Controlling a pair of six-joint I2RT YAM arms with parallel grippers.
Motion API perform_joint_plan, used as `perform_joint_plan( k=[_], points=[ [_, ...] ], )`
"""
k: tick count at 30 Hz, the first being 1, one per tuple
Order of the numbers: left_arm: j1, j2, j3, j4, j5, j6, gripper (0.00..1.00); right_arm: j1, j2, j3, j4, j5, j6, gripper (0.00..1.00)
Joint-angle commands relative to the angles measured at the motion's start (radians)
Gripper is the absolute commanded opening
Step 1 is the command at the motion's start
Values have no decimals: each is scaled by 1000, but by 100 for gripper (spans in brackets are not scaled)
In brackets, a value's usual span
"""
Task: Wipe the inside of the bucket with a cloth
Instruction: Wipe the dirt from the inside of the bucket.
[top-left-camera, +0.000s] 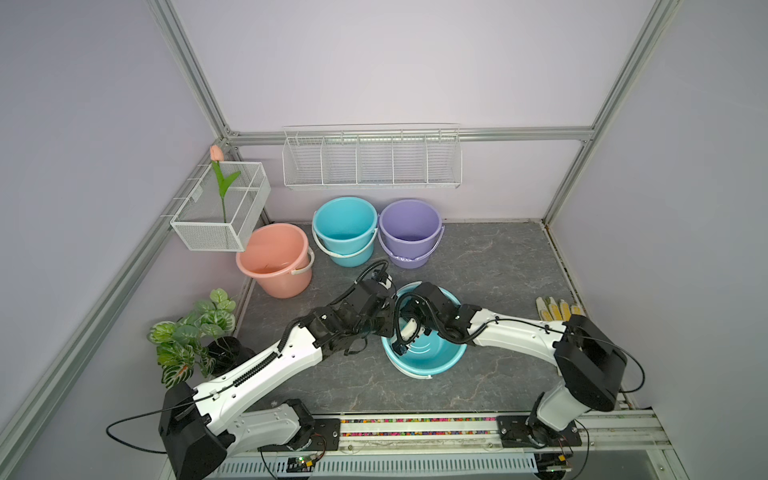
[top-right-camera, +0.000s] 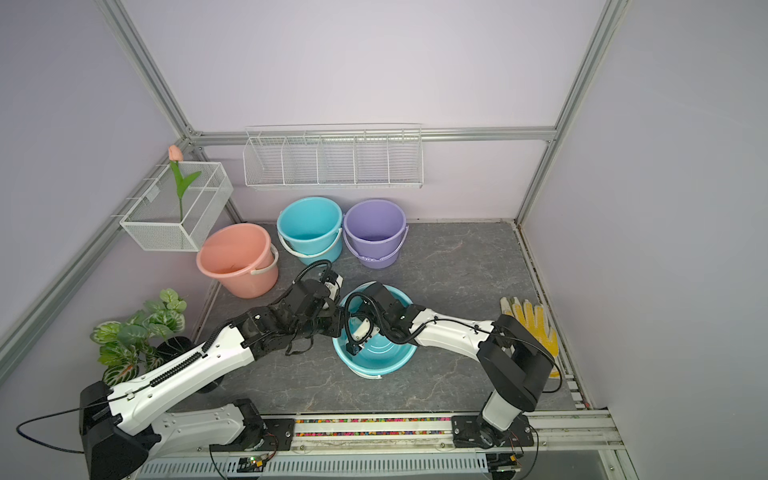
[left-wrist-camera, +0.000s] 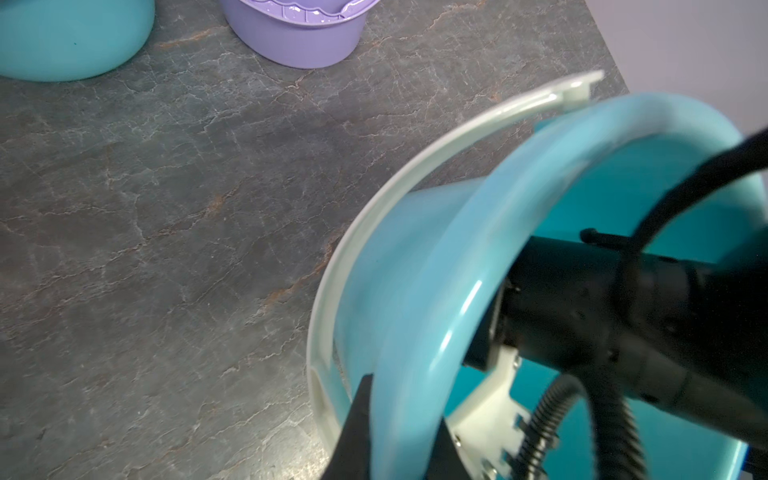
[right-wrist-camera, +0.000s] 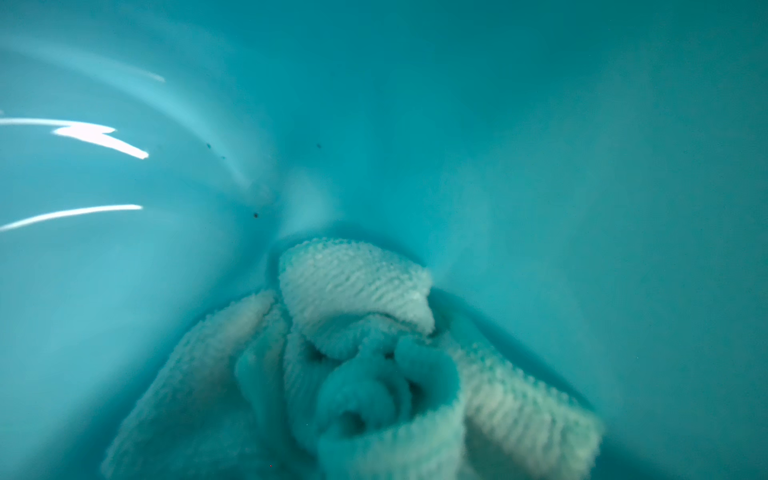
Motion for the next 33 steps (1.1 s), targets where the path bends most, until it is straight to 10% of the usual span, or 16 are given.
perform_joint_plan(
  k=[1, 9, 20, 33],
  points=[
    [-6, -14, 56, 55, 53, -2, 0, -11, 40, -36, 64, -32, 52, 7],
    [-7, -4, 64, 42, 42, -6, 0, -11, 61, -3, 29, 126, 72, 7],
    [-6, 16, 86, -5, -8, -7, 0, 0, -14, 137, -584, 290, 277, 7],
    [-6, 28, 86, -7, -17, -7, 0, 32, -41, 163, -832, 154, 492, 7]
  ],
)
